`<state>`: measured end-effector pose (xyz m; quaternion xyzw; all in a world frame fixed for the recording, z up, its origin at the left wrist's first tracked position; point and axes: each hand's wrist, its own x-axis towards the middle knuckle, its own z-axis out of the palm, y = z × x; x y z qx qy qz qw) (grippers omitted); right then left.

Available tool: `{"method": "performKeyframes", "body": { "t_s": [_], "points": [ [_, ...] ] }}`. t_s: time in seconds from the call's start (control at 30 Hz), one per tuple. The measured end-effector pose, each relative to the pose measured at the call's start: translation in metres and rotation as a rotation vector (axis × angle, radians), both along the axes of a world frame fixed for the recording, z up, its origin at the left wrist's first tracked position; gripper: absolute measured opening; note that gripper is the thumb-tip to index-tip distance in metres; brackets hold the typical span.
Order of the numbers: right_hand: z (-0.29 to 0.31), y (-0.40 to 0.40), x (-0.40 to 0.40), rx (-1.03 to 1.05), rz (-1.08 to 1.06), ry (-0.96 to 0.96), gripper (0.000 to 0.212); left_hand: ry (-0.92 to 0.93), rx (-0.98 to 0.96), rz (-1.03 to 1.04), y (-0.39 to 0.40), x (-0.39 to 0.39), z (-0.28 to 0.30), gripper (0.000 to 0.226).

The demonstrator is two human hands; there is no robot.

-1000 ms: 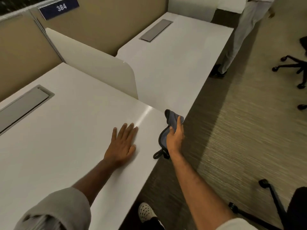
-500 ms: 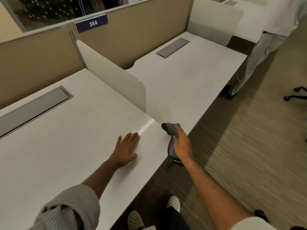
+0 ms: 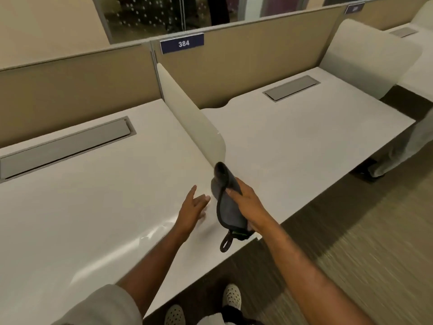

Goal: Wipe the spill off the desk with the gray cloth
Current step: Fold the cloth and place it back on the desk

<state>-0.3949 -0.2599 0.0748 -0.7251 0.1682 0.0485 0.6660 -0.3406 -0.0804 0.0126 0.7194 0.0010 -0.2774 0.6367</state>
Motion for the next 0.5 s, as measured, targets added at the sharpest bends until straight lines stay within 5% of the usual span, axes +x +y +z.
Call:
{"method": "performKeyframes", "body": {
  "t_s": [0.23,0.4,0.5],
  "points": [
    [0.012,0.012,0.031,0.92,0.096,0.094,0.046,0.206,-0.477,0.159,0.031,0.005,0.018,0.067],
    [-0.014,0.029,0.045,1.056,0.076,0.138,0.049,0.118,-0.337,0.315,0.06,0.006,0.03,0.05],
    [-0.022,0.035,0.052,0.885,0.101,0.206,0.067,0.081,-0.186,0.383,0.079,0.008,0.033,0.041]
  ]
}}
